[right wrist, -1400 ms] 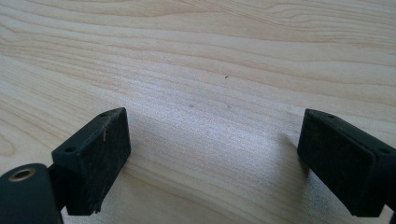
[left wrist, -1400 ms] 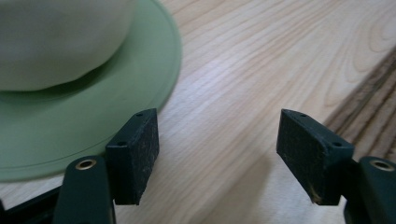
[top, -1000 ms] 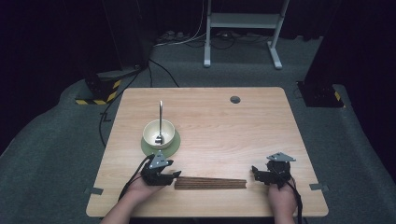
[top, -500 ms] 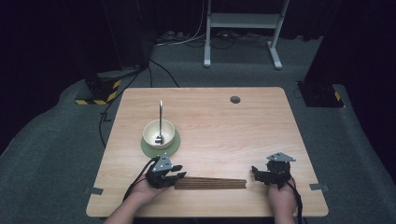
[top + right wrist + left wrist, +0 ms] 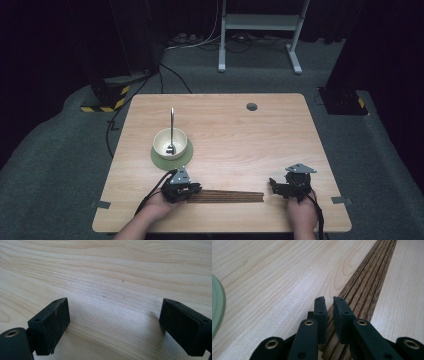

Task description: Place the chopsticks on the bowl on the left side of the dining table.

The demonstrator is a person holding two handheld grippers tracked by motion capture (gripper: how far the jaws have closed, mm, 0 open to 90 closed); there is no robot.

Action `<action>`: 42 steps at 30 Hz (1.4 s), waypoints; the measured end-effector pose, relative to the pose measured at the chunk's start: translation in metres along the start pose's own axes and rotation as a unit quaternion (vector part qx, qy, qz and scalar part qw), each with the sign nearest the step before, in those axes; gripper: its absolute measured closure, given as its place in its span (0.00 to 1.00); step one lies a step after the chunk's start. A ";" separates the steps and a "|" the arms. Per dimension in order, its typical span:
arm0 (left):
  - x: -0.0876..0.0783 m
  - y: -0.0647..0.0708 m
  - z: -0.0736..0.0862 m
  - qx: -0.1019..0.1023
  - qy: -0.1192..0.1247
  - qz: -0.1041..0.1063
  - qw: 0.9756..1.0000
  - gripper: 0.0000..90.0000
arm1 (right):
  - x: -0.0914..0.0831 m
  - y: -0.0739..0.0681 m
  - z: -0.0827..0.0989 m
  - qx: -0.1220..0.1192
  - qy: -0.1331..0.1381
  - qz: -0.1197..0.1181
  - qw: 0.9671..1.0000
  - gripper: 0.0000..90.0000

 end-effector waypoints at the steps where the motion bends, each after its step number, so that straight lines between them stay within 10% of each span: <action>1: 0.001 0.000 0.001 -0.002 -0.002 0.000 1.000 0.89 | 0.000 0.000 0.000 0.000 0.000 -0.001 1.000 0.11; 18: -0.003 -0.011 0.007 -0.027 -0.003 -0.007 1.000 0.90 | 0.000 -0.001 0.000 0.001 -0.001 -0.002 1.000 0.11; 26: -0.019 -0.025 0.018 -0.037 -0.008 -0.042 0.998 0.91 | 0.000 -0.001 0.000 -0.003 0.001 -0.003 1.000 0.11; 33: -0.015 -0.025 0.016 -0.015 -0.006 -0.065 0.998 0.70 | -0.001 -0.001 0.000 0.000 0.000 -0.003 1.000 0.11; 42: -0.016 -0.028 0.015 -0.024 -0.004 -0.082 0.996 0.92 | 0.000 -0.002 0.000 0.000 0.004 0.000 1.000 0.11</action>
Point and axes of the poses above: each handheld gripper's, and its own axes: x roughly forward along the jaws, z roughly out of its underside, y roughly to its right, the point moved 7 cm from there along x, roughly forward along the jaws, and after that the axes turned 10 degrees about z, right-handed, at the moved point
